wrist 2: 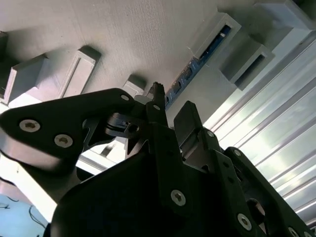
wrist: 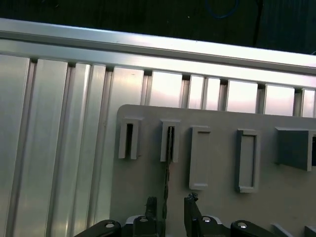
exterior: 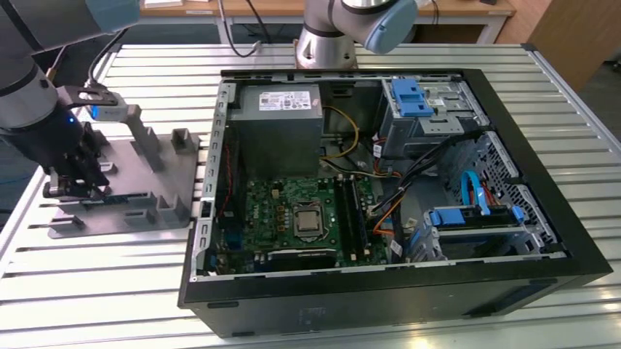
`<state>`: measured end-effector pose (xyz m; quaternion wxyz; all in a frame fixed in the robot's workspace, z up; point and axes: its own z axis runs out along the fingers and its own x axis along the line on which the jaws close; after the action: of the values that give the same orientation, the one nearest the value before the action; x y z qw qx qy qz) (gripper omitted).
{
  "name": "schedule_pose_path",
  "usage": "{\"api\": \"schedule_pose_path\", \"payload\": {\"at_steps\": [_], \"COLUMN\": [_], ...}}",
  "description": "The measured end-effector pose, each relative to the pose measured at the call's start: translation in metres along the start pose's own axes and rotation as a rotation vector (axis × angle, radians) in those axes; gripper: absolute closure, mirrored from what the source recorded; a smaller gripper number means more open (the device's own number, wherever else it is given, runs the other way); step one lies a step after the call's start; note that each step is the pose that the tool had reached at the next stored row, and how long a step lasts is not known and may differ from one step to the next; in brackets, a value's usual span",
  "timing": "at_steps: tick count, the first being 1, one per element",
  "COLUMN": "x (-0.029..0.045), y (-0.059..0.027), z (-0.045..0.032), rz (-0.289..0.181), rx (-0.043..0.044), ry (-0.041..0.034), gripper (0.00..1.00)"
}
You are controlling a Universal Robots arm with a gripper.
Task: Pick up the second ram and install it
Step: 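Pick up the second ram and move it above second insertion slot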
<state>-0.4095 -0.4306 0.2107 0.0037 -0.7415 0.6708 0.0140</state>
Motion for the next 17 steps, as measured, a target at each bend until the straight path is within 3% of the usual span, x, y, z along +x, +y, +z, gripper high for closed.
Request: {"api": "schedule_pose_path", "payload": {"at_steps": [11, 17], "x": [0.0022, 0.0022], "y": [-0.0033, -0.0033], "z": [0.0197, 0.0199], "rz": [-0.005, -0.005], "rx": [-0.0002, -0.0003], "ry": [0.0001, 0.0002], "gripper": [0.64, 0.64]}}
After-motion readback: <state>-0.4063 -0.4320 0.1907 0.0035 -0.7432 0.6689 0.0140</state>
